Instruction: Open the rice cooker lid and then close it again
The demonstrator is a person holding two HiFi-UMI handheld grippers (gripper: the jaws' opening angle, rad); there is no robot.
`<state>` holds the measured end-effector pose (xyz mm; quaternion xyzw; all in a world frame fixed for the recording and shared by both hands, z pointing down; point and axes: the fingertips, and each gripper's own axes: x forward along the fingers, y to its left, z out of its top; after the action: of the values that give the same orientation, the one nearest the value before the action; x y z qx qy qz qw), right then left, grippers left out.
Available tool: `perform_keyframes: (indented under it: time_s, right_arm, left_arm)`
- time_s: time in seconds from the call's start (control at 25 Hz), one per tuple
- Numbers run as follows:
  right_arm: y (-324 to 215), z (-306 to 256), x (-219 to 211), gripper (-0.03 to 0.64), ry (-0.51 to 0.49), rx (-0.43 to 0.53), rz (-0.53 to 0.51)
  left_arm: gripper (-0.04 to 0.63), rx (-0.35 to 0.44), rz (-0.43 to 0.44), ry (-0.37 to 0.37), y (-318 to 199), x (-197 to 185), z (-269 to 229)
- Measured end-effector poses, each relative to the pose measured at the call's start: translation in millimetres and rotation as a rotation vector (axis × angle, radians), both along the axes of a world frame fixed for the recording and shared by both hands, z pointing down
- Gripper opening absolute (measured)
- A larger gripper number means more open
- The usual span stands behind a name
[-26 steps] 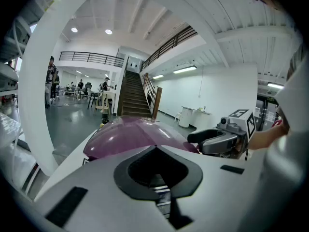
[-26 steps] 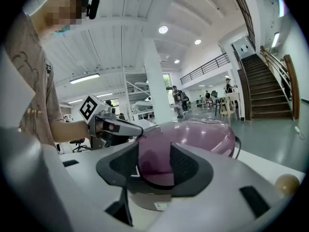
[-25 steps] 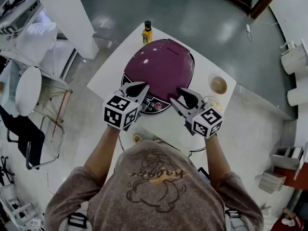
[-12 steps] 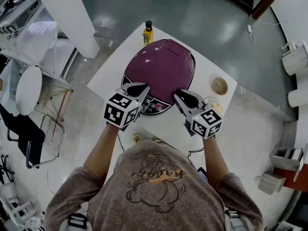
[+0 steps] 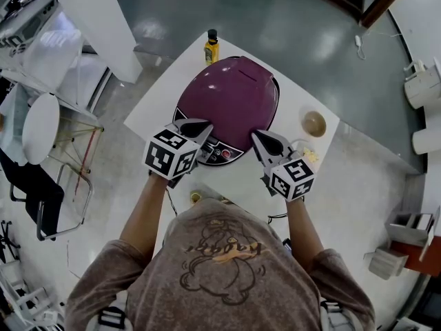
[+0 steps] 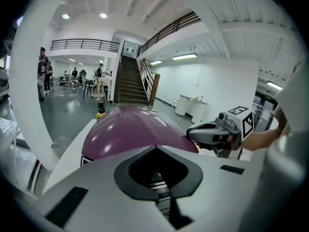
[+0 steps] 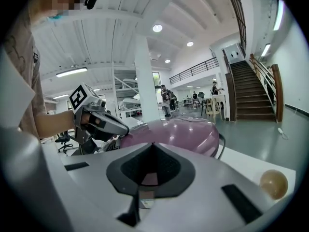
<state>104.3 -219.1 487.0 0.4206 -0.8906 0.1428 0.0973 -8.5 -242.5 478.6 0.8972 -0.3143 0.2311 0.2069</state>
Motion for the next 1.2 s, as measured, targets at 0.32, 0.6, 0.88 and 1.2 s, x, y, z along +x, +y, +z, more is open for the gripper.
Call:
perform_keyframes:
  time_s: [0.32,0.6,0.88,1.2]
  right_arm:
    - [-1.3,0.9,1.0,0.000,-0.048,-0.040,0.001]
    - [1.5,2.8,-1.2,-0.003,-0.066,-0.089,-0.023]
    - [5.4,3.9,-2.9,-0.003,-0.048,-0.080,-0.023]
    - [6.9,3.7,-3.8,-0.001,-0.023,-0.026,-0.030]
  left_arm:
    - [0.018,-0.006,-0.017,-0.003,-1.0,-0.2,1.1]
    - [0.018,-0.010,-0.038,-0.002,-1.5,-1.0,2.4]
    - [0.018,-0.003,-0.045,-0.029,-1.0,0.4,3.5]
    - [0.020,0.002,-0.057,0.020,-0.4,-1.0,2.6]
